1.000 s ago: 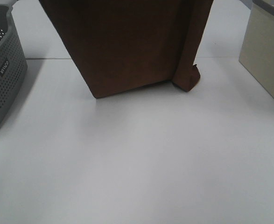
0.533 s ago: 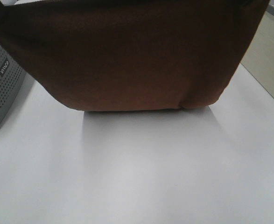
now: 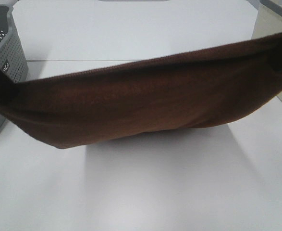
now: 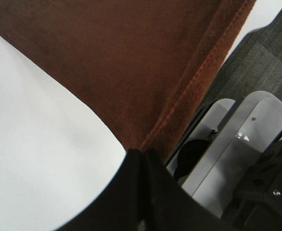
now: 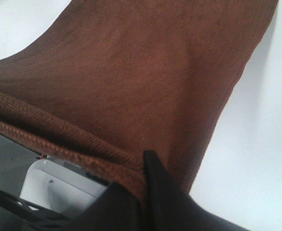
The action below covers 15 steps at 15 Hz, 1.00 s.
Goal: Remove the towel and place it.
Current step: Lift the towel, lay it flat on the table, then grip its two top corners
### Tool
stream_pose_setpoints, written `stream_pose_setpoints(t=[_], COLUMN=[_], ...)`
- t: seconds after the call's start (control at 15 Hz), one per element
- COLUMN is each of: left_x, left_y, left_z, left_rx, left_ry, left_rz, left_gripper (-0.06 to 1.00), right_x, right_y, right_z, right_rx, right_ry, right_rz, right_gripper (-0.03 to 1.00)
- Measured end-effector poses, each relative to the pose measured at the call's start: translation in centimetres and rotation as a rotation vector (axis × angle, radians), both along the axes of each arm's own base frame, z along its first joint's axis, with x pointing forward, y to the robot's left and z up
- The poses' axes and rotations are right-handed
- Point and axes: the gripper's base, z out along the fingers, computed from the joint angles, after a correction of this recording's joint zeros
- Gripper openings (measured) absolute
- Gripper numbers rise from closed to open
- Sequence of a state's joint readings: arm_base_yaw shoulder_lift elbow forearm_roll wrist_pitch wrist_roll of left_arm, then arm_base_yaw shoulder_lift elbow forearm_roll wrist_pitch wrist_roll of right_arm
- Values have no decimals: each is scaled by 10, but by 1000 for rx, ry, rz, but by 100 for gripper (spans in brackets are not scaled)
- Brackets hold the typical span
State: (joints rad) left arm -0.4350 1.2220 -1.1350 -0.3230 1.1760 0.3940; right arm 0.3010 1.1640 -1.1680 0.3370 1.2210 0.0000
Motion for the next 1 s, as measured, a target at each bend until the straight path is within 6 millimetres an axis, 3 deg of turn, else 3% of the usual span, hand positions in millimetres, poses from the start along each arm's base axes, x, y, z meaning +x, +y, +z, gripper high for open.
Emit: stream_pose_setpoints(t=[0.4, 0.87, 1.0], left_x=[-27, -36, -38], left_y=[-10, -51, -63], left_z=[-64, -126, -143], left_rx=[40, 195, 236], left_ry=[245, 454, 498], left_rz=[-68, -146, -173], left_gripper=[0, 0, 0], right_x=[-53, -76, -75], right_y=[-12, -21, -22], right_z=[-70, -135, -145], right_rx=[-9, -109, -142], right_ry=[207, 472, 526], right_rz=[8, -24, -22], right_gripper=[1, 1, 1])
